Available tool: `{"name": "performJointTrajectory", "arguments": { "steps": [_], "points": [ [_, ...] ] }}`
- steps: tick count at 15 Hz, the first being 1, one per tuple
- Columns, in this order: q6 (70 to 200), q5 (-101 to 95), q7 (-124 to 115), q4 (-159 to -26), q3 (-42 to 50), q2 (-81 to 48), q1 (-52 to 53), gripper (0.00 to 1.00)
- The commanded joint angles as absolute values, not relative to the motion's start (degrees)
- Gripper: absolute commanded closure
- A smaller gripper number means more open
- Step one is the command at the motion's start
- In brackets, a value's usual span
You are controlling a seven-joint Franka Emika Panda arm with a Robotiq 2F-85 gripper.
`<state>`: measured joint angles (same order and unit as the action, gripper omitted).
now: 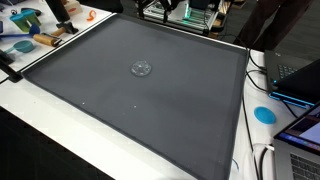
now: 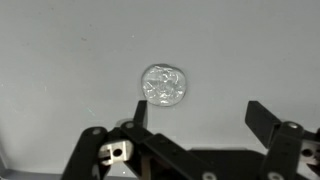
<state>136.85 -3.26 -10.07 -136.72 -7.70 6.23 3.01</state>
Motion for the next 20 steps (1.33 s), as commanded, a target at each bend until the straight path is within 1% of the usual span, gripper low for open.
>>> {"name": "performJointTrajectory", "arguments": {
  "steps": [1,5,14,20],
  "points": [
    [136.70,-3.30,-10.06,-136.59,-7.06,6.25,3.61,0.00],
    [136.70,-3.30,-10.06,-136.54,-7.05,6.27,3.62,0.00],
    [136.06,0.04,20.62,-131.61,-6.60,-2.34,5.51,0.00],
    [137.46,-1.96,28.70,-127.54,-6.92,-9.95,4.14,0.00]
  ]
}}
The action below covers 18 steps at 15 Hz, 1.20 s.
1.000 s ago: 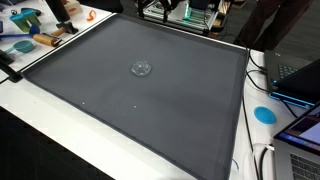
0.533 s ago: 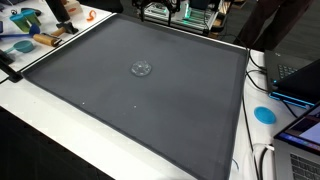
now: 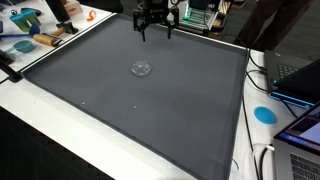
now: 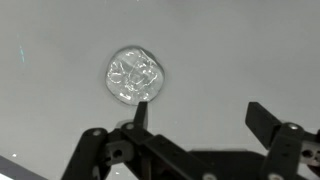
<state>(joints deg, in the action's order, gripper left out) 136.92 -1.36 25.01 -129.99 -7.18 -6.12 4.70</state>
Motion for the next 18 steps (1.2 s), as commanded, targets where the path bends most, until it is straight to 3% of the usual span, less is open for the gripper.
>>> {"name": "performJointTrajectory", "arguments": {
  "steps": [1,18],
  "points": [
    [137.56,-2.03,29.63,-126.74,-6.91,-11.19,3.82,0.00],
    [139.36,-1.90,39.43,-123.55,-7.15,-17.90,-0.03,0.00]
  ]
}}
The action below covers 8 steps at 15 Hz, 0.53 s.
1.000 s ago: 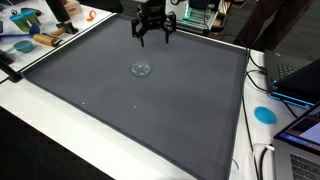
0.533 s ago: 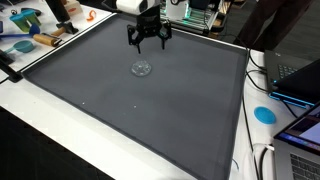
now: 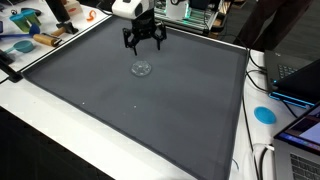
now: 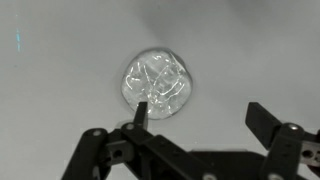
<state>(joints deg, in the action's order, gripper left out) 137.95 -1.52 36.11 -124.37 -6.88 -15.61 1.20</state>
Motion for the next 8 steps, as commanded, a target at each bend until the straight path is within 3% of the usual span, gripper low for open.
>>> {"name": "performJointTrajectory", "arguments": {
  "steps": [1,8],
  "points": [
    [139.92,-2.18,39.55,-123.49,-7.01,-18.42,-0.12,0.00],
    [147.69,-4.25,37.37,-123.96,-6.47,-21.89,0.04,0.00]
  ]
}}
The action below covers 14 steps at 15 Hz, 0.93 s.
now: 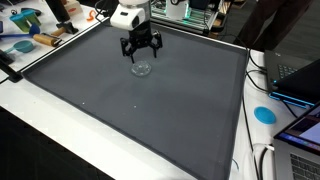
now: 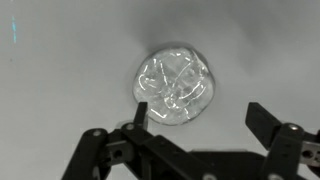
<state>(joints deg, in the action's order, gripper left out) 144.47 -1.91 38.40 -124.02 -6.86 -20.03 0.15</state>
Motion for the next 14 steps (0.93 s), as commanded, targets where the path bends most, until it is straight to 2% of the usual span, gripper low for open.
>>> {"name": "performJointTrajectory", "arguments": {
  "steps": [1,14],
  "points": [
    [148.63,-4.67,37.21,-123.94,-6.39,-22.31,0.00,0.00],
    [150.15,-9.03,29.56,-123.24,-5.33,-24.87,0.29,0.01]
  ]
}}
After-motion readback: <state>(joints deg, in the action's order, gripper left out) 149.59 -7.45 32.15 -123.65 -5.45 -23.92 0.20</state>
